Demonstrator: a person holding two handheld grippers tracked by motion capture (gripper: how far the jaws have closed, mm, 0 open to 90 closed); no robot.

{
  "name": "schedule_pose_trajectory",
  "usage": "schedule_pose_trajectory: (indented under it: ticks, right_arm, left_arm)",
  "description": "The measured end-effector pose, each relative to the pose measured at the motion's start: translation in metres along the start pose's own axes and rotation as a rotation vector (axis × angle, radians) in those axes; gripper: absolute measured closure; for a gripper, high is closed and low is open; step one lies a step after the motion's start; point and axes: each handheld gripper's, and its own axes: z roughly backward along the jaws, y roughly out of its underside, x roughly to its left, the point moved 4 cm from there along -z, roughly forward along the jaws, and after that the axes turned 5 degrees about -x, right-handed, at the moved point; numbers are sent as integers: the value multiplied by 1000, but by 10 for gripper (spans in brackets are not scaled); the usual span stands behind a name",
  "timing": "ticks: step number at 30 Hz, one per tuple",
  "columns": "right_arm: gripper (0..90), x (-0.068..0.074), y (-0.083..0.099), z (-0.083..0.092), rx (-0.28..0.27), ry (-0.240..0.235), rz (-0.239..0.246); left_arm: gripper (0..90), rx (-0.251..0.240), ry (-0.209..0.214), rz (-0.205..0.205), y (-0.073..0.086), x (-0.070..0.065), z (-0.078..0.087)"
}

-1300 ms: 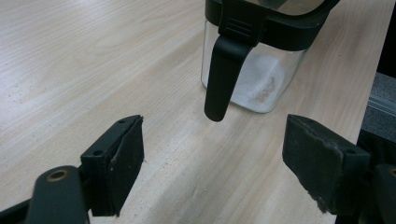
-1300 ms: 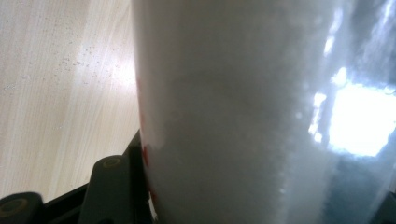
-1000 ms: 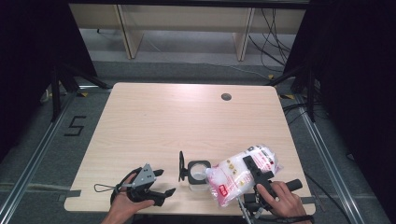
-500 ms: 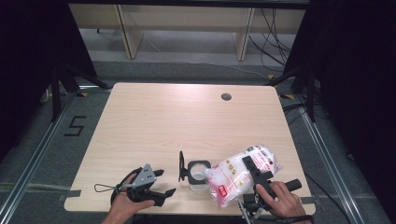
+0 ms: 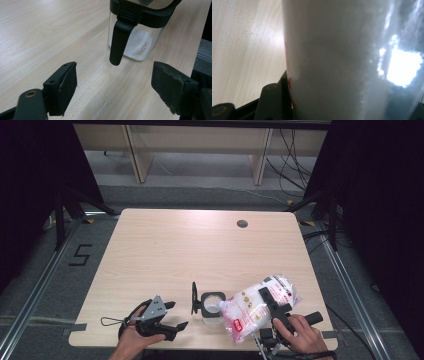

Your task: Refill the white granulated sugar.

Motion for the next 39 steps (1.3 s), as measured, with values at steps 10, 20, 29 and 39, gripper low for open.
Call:
schedule_pose_trajectory:
  ticks: [10, 20, 29, 39]
  right_arm:
    - [434, -1, -1, 0, -3, 2, 3]
    - [436, 1, 0, 0, -1, 0, -14]
    - [438, -1, 3, -1, -22, 3, -5]
    - [439, -2, 1, -1, -29, 14, -7]
  left_arm:
    - [203, 2, -6, 22, 1, -2, 0]
    - [203, -9, -2, 31, 0, -2, -1]
    - [203, -6, -3, 33, 0, -2, 0]
    - [203, -4, -9, 30, 0, -3, 0]
